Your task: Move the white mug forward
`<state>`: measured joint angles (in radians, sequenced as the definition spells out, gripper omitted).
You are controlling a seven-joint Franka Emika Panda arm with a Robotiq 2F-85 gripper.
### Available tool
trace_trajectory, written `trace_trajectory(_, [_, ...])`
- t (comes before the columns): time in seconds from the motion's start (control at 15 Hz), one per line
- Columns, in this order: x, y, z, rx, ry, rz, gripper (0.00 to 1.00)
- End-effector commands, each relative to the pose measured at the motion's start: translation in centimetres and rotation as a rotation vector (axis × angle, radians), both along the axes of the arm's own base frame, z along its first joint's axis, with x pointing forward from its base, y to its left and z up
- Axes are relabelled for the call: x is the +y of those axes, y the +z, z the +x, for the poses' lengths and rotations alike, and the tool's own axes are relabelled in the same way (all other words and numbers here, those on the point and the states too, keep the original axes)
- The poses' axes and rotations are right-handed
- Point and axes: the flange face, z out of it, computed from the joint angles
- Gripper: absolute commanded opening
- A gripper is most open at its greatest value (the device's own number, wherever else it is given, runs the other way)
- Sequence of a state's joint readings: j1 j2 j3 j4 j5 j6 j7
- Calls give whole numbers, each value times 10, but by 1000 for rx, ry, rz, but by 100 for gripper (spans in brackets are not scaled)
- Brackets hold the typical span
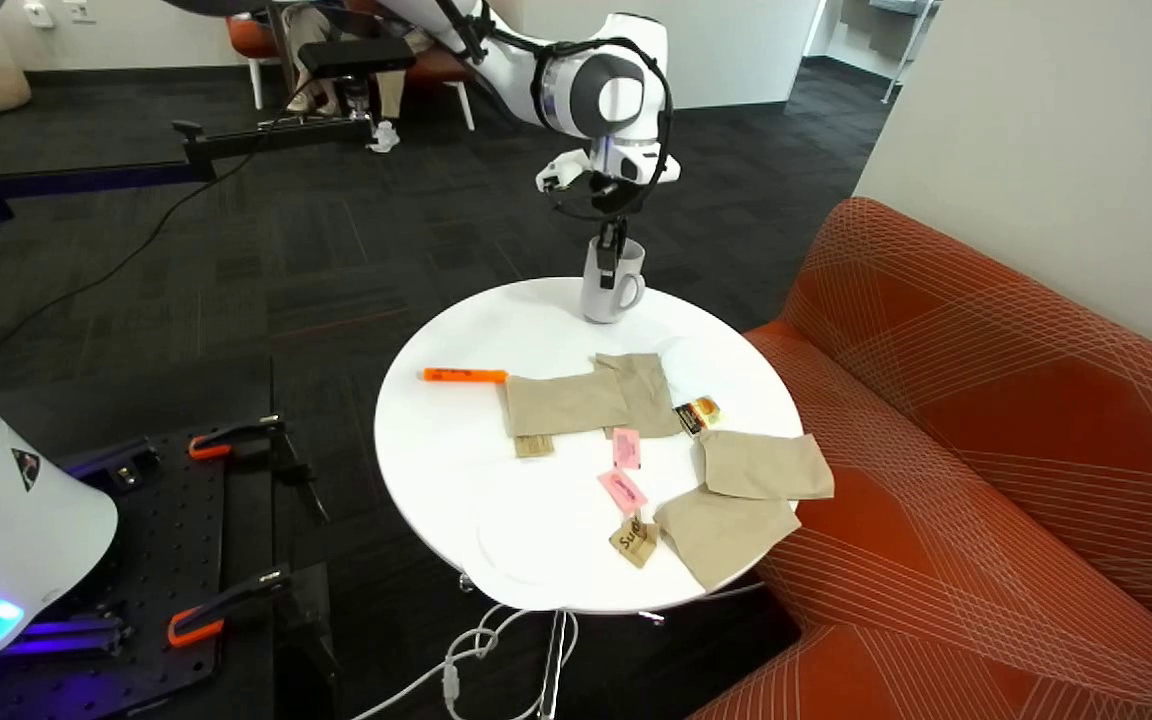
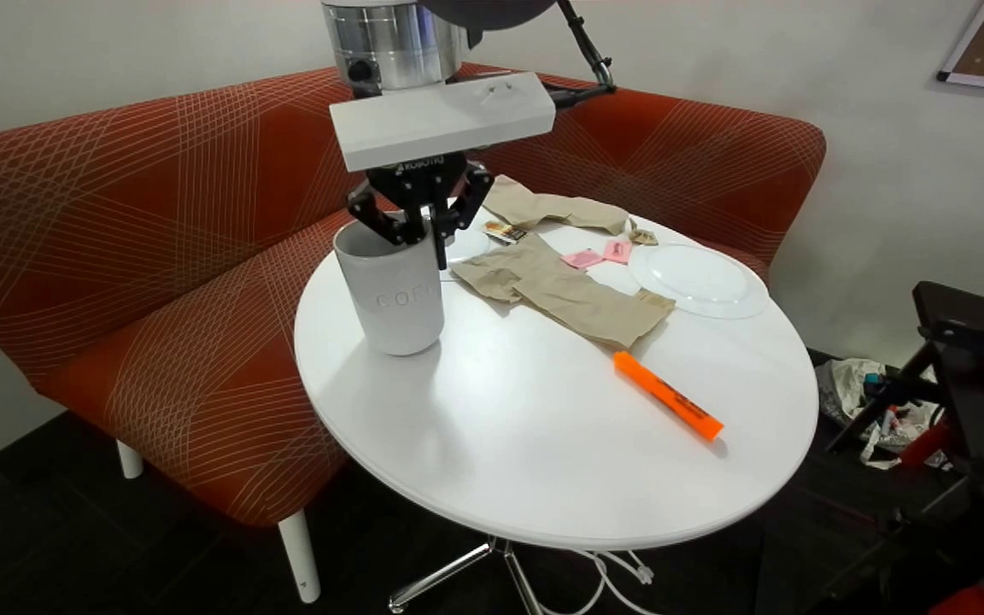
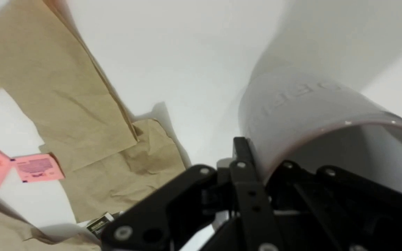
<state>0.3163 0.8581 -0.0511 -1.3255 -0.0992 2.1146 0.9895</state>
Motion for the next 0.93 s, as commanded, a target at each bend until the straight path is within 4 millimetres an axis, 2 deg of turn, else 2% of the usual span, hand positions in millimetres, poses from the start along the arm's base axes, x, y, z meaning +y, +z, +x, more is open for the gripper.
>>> trace_trajectory(0.0, [-14,11,-22,43,-45,-29,3])
trace_trajectory(0.4, [-41,13,-62,34,-50,-40,3])
trace_trajectory(0.87, [-58,15,-122,-60,-7,-11,3])
